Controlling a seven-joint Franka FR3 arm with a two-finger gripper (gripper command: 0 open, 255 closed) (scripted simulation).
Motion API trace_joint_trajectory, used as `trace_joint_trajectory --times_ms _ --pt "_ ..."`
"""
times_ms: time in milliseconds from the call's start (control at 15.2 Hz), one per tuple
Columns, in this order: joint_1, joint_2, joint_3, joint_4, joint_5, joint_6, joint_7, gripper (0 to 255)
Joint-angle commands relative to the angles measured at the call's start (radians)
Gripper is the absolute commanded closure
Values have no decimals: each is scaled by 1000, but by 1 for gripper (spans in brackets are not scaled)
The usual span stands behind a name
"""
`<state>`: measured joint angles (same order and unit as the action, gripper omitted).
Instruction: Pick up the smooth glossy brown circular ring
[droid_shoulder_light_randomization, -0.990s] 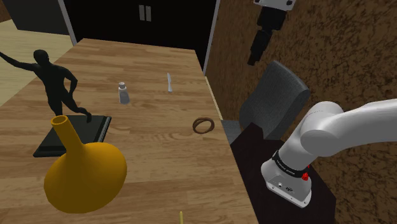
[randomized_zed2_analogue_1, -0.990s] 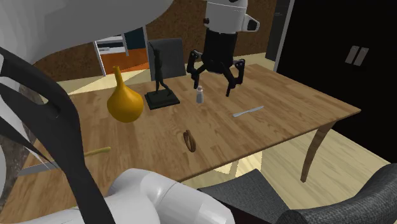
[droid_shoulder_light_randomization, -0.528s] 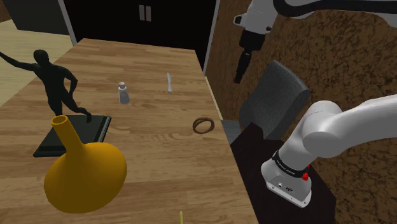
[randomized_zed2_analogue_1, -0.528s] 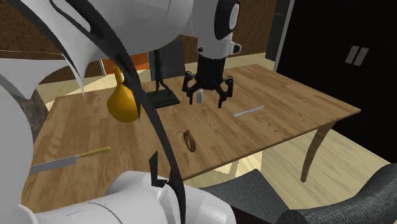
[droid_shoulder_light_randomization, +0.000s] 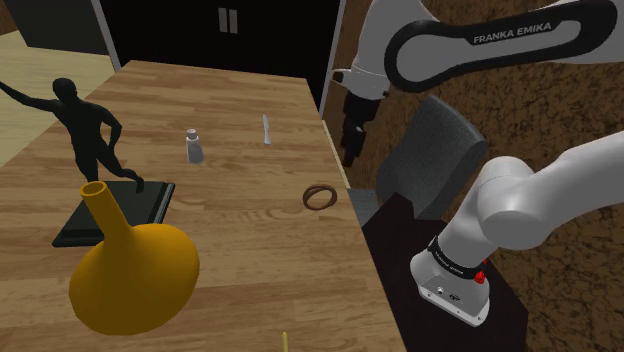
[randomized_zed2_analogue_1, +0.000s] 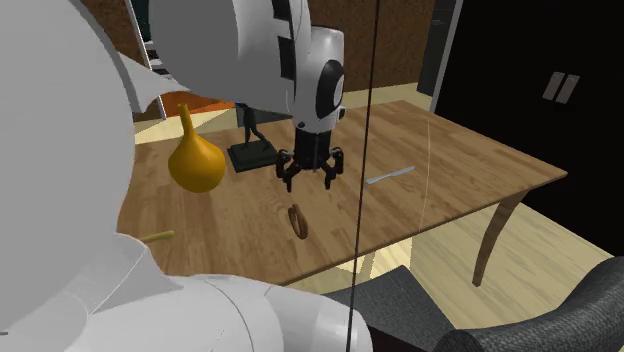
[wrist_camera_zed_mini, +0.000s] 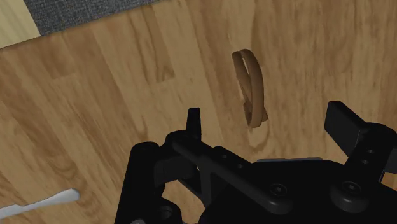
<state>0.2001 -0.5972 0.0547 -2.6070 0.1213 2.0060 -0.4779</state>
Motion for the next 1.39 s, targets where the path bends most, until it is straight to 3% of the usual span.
trace_joint_trajectory --times_ms 0,330,924,990,1320 --pt "25 50 8 -28 1 86 -50 0" --pt "83 184 33 -71 5 274 -156 0" --pt "86 265 37 -119 14 403 -165 0" --pt "86 265 36 -118 13 402 -166 255" --pt "86 265 36 -117 13 401 -166 255"
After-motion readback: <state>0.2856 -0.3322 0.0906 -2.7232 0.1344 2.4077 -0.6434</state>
